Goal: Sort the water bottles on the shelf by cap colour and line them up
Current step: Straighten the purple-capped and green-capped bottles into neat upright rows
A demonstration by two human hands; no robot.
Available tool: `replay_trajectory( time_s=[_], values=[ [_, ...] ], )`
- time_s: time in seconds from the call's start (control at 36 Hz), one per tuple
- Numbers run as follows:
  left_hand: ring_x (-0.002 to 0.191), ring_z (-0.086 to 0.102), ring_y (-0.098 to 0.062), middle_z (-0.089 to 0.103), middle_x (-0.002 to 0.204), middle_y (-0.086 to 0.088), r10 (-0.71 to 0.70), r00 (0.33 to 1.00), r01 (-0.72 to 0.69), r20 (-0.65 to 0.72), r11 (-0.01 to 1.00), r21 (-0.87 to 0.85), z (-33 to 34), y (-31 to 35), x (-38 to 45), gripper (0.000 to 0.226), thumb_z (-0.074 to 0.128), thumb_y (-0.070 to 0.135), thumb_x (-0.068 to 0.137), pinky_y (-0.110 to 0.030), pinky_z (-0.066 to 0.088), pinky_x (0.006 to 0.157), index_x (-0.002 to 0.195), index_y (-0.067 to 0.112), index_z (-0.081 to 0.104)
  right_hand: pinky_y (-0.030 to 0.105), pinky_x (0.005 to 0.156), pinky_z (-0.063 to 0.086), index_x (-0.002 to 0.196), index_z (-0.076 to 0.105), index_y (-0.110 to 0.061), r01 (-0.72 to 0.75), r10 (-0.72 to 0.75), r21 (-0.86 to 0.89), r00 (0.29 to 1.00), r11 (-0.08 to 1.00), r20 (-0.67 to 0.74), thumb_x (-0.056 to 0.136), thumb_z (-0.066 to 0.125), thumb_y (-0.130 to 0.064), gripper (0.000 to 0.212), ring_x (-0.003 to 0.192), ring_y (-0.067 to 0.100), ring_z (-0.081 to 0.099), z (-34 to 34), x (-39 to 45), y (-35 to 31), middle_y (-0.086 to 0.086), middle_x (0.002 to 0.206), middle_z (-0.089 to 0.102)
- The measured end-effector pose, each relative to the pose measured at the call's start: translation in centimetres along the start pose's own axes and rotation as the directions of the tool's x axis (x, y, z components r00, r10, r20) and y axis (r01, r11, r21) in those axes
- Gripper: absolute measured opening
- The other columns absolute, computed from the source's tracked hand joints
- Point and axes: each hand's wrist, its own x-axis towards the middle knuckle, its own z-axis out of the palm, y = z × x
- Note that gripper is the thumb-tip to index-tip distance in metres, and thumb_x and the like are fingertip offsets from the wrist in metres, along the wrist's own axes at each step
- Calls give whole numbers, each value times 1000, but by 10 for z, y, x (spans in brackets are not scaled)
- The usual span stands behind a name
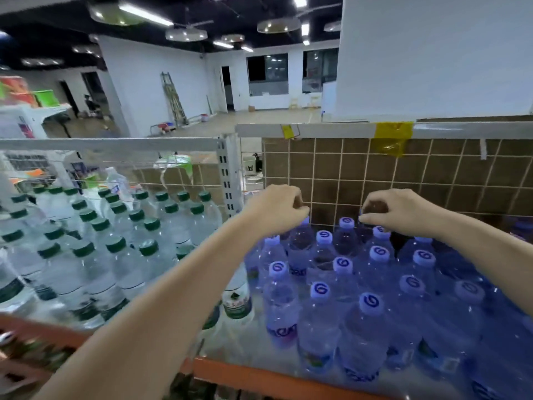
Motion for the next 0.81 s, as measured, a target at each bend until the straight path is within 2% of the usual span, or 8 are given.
replay_trajectory(
  time_s=[0.11, 0.28, 0.39, 0.44, 0.56, 0.64, 0.69, 0.81],
  values=[
    [84, 64, -21, 67, 95, -4, -33, 999, 32, 42, 999, 10, -35, -51, -21, 27, 51, 37, 92, -38, 55, 79, 98, 14, 65, 27, 71, 46, 91, 71, -19, 34, -34, 11, 999, 999, -9, 88, 67, -35, 16, 79, 13, 62, 17, 7, -47, -5, 79, 67],
    [72, 64, -23, 70, 93, -9, -147, 981, 134, 126, 986, 103, -57, -126, -55, 39, 50, 40, 91, -37, 56, 72, 98, 5, 65, 10, 62, 39, 91, 73, -21, 156, -156, 23, 988, 988, 17, 86, 67, -42, 21, 67, -2, 55, 51, 25, -130, -15, 70, 62],
    [83, 63, -19, 67, 102, -5, -178, 950, 135, 257, 975, 175, -48, -158, -80, 42, 52, 46, 92, -30, 53, 71, 113, 10, 58, 18, 68, 44, 105, 68, -25, 198, -201, 41, 973, 979, 111, 84, 68, -50, 32, 70, 1, 56, 81, 40, -175, -13, 77, 62],
    [90, 62, -22, 66, 102, -4, -155, 936, 112, 316, 983, 148, -40, -166, -88, 41, 55, 49, 90, -30, 50, 73, 108, 13, 60, 26, 76, 47, 115, 63, -28, 193, -191, 6, 965, 981, 182, 83, 67, -54, 42, 75, 5, 56, 97, 48, -191, -13, 81, 60],
    [79, 55, -20, 58, 84, -1, -93, 950, 88, 297, 996, 30, -25, -183, -93, 23, 62, 38, 89, -29, 42, 63, 85, 18, 52, 28, 79, 42, 122, 58, -26, 199, -175, -61, 945, 978, 275, 85, 66, -51, 46, 88, 10, 51, 124, 60, -210, -10, 97, 53],
    [78, 54, -21, 53, 78, 3, -78, 960, 79, 269, 997, 8, -23, -189, -90, 22, 62, 33, 88, -31, 44, 65, 78, 21, 46, 29, 67, 40, 96, 58, -20, 199, -166, -77, 937, 977, 307, 87, 66, -45, 28, 77, 13, 50, 135, 66, -216, -7, 85, 53],
    [78, 55, -19, 53, 77, 5, -68, 965, 55, 253, 997, 58, -23, -190, -89, 22, 60, 37, 87, -31, 45, 65, 81, 21, 47, 27, 58, 33, 81, 49, -17, 189, -157, -72, 935, 979, 318, 88, 66, -41, 30, 65, 10, 43, 138, 69, -218, -5, 74, 47],
    [77, 56, -21, 55, 78, 4, -55, 977, 27, 206, 990, 136, -23, -191, -83, 23, 58, 40, 88, -31, 47, 66, 85, 18, 52, 27, 55, 30, 70, 43, -20, 200, -184, -24, 936, 979, 299, 86, 69, -36, 34, 61, 12, 41, 138, 75, -219, -4, 69, 44]
  ],
)
